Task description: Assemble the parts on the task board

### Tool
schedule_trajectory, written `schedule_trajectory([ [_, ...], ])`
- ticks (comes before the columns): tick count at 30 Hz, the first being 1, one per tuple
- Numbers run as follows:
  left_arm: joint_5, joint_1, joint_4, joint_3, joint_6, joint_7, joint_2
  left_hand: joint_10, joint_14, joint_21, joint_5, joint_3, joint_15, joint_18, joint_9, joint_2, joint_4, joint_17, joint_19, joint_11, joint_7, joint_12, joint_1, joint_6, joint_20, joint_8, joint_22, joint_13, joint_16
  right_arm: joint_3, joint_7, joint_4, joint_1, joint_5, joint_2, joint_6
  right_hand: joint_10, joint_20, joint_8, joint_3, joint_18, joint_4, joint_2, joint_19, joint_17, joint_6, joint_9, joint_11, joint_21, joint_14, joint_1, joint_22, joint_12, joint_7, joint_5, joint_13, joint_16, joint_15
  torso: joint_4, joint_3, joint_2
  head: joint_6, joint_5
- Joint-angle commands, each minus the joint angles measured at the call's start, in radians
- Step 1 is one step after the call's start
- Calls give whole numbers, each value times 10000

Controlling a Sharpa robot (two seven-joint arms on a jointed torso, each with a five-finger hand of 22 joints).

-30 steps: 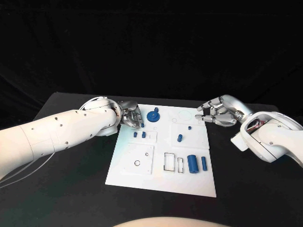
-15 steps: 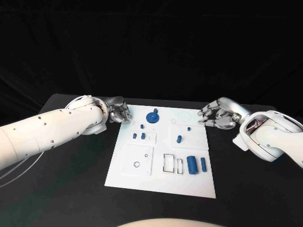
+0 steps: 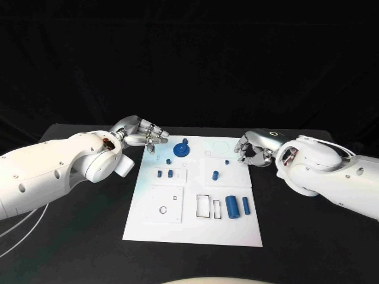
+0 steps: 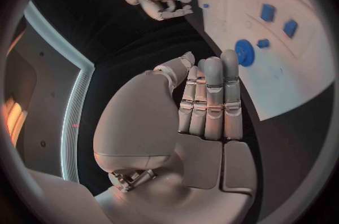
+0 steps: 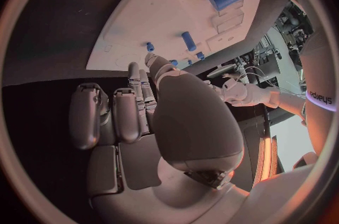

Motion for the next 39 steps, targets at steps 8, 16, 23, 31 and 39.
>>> schedule_trajectory([
  [8, 5026, -19, 674, -4, -151, 1963, -313, -153, -104, -213, -6, -214, 25, 124, -24, 196, -63, -142, -49, 19, -23, 185, 5, -91, 22, 54, -143, 64, -128, -9, -423, -507, -166, -1402, 646, 488, 124, 29, -105, 215, -53, -19, -152, 114, 41, 100, -31, 10, 144, 359, -51, 1288, -125, 43, 44, -175, 73, 32, 16, -17, 17, -19, -165],
  [16, 5177, -21, 874, -4, -30, 2150, -388, -183, -126, -261, -6, -262, 28, 124, -31, 212, -92, -166, -44, 22, -20, 226, 16, -106, 26, 63, -176, 79, -150, -17, -314, -772, -297, -1333, 1043, 604, 187, 37, -115, 312, -74, -29, -163, 166, 78, 143, -36, 9, 243, 368, -87, 1350, -160, 43, 43, -243, 106, 34, 15, -19, 23, -70, -180],
  [23, 5194, -19, 945, -4, 6, 2159, -410, -222, -151, -310, -6, -301, 33, 125, -41, 238, -126, -194, -38, 29, -9, 265, 36, -130, 29, 68, -211, 91, -176, -19, -236, -994, -365, -1221, 1280, 633, 265, 39, -119, 430, -83, -33, -135, 191, 98, 201, -38, 2, 288, 373, -128, 1384, -187, 43, 69, -307, 129, 30, 28, -17, 14, -96, -167],
  [31, 5197, -18, 978, -3, -2, 2158, -454, -264, -170, -353, -6, -333, 40, 124, -53, 260, -156, -218, -32, 41, 6, 296, 54, -162, 33, 67, -241, 100, -198, -22, -138, -1237, -404, -1044, 1470, 739, 380, 31, -125, 644, -97, -89, -83, 229, 139, 290, -38, -17, 360, 383, -143, 1438, -228, 29, 125, -398, 170, 15, 18, -3, 15, -109, -133],
  [39, 5192, -17, 1004, -3, 9, 2124, -471, -329, -194, -406, -5, -363, 52, 123, -72, 296, -198, -251, -22, 58, 29, 333, 83, -215, 40, 61, -278, 109, -226, -27, -56, -1449, -464, -893, 1630, 894, 619, 0, -89, 1050, -133, -253, 71, 315, 205, 500, -12, -73, 531, 397, -134, 1555, -249, -19, -24, -501, 237, -28, 18, -4, 11, -134, -127],
])
